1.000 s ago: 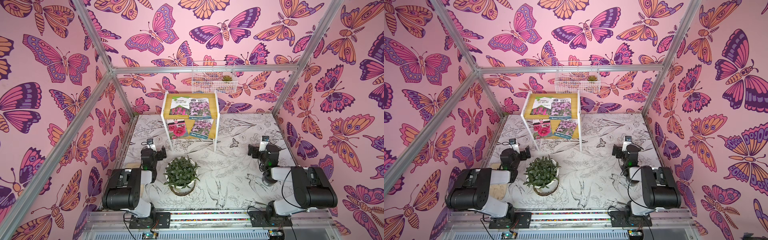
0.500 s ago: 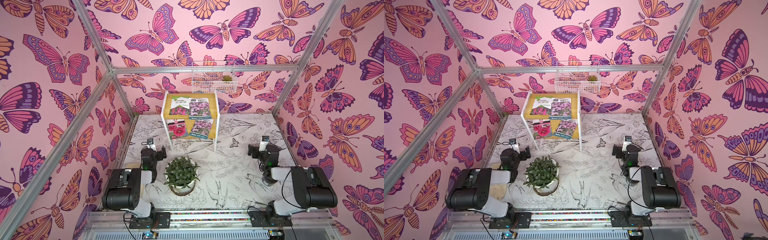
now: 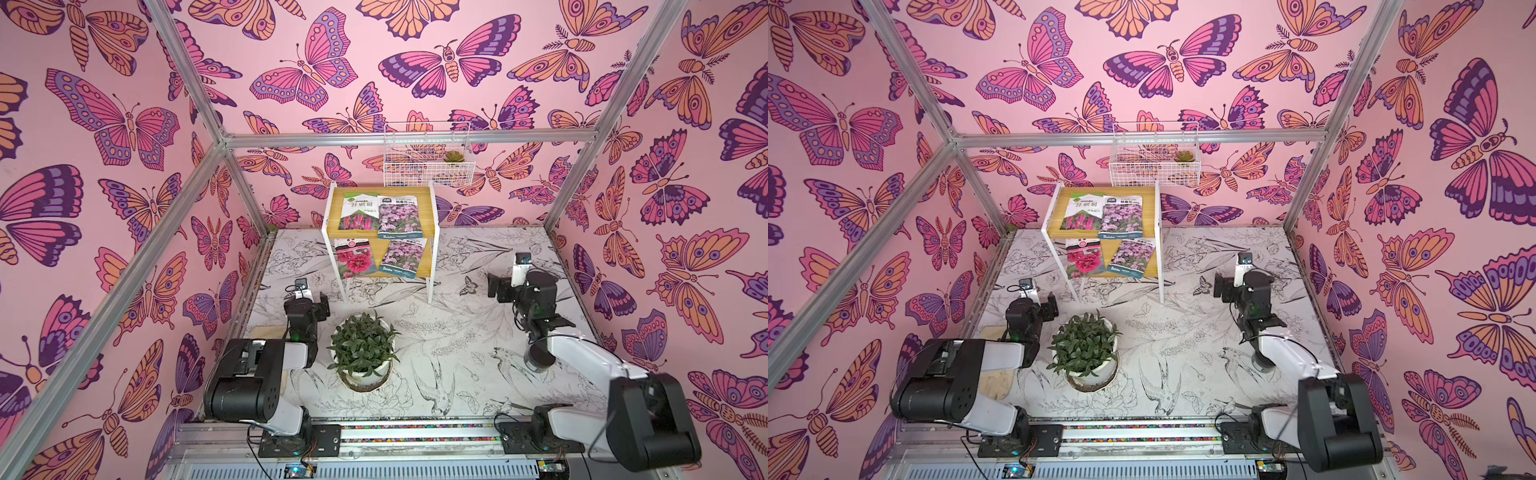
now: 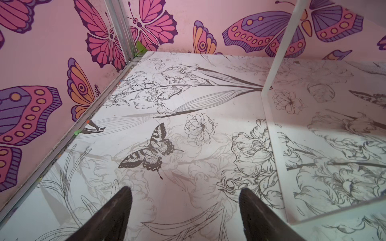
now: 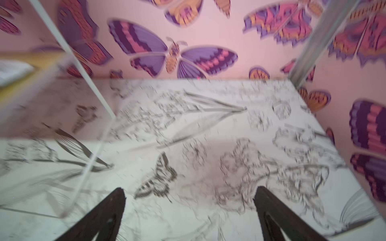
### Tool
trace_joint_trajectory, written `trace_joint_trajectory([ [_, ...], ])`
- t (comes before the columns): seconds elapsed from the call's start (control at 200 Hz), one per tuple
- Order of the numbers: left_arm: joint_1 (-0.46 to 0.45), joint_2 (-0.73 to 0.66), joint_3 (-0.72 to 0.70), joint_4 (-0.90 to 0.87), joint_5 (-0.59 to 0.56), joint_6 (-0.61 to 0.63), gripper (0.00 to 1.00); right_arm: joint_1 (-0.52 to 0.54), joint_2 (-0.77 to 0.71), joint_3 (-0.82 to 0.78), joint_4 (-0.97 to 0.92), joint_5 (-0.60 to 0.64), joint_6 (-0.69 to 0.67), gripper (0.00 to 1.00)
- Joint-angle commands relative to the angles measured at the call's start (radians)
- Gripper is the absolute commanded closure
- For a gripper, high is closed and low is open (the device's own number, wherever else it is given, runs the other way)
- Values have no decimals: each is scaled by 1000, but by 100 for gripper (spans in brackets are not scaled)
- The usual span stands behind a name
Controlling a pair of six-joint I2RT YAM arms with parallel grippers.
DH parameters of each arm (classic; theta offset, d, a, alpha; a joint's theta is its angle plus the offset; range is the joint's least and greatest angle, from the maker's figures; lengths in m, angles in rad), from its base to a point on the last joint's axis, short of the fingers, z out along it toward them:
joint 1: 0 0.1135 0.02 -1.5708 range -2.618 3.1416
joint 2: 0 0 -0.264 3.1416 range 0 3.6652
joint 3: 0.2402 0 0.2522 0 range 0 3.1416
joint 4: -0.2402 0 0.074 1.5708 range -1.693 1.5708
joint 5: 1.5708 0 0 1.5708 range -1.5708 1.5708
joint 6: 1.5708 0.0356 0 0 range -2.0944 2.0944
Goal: Take the seed bag off the shelf
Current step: Pick up the seed packet from the shelf.
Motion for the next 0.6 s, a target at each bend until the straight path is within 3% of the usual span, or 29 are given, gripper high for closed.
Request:
trace_joint_trajectory([
  [0.0, 6, -7, 11, -9, -21, -4, 13, 96, -97, 138, -348, -6, 21, 1],
  [0.105, 26, -62, -18, 37, 31, 2, 11, 186, -160, 211, -458, -19, 24, 1],
  [0.26, 26, -432, 20, -307, 16, 5, 15, 248, -223, 235, -466, -103, 70, 1],
  [0.406, 23, -640, 232, -748, -42, -147, 22, 447, -199, 324, -467, 100, 8, 1],
  [0.591, 18, -683, 467, -1062, 151, -301, 26, 638, 3, 607, -596, 172, -108, 1],
])
